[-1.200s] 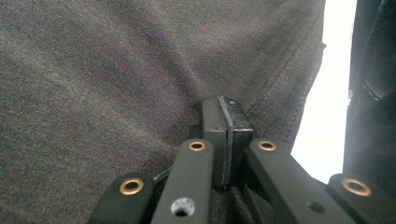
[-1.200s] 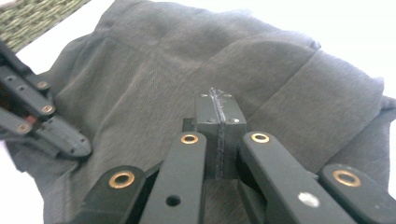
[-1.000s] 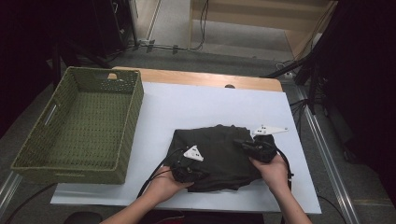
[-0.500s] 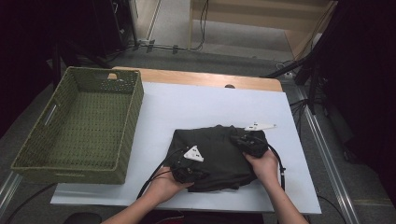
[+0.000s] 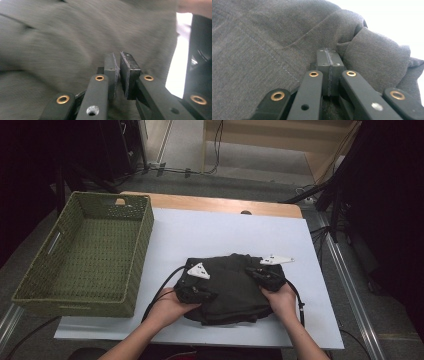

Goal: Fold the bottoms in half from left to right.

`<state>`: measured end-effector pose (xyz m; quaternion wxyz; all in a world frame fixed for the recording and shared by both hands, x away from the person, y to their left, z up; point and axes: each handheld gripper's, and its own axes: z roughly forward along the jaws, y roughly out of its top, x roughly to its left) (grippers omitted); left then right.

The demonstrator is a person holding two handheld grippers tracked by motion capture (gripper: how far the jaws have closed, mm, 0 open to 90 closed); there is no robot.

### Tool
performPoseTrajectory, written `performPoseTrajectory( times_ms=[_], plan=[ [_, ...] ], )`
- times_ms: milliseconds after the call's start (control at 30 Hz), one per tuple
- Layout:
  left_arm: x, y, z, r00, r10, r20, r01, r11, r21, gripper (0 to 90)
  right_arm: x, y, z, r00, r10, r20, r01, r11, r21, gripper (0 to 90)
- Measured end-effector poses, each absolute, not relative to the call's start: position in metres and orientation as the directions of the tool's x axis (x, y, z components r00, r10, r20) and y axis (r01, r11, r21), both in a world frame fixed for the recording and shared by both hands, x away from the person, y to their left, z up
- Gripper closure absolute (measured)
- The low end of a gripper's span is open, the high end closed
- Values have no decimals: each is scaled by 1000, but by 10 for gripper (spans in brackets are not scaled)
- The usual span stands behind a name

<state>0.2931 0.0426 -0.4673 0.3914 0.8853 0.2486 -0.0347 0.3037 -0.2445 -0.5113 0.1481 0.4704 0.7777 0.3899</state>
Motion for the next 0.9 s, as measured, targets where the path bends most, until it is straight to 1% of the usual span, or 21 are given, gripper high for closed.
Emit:
performPoseTrajectory(
  times_ms=[233, 433, 567, 667, 700, 900],
  plan=[
    [314, 50, -458, 846, 473, -248, 495, -520, 696, 843, 295, -251, -500, -517, 833, 196, 655, 238, 717, 878],
    [327, 52, -456, 835, 498, -235, 498, -502, 707, 871, 277, -255, -493, -562, 794, 231, 653, 255, 713, 878],
    [333, 51, -462, 830, 507, -233, 499, -488, 716, 872, 260, -251, -497, -601, 773, 204, 633, 304, 712, 878],
    [335, 48, -467, 829, 508, -232, 501, -492, 713, 881, 252, -254, -501, -610, 767, 198, 615, 302, 728, 878],
    [335, 47, -469, 830, 511, -222, 497, -499, 710, 882, 251, -254, -503, -610, 766, 202, 617, 299, 728, 878],
    [336, 45, -482, 830, 508, -230, 504, -506, 700, 900, 251, -254, -509, -614, 762, 206, 619, 303, 724, 878]
  ],
)
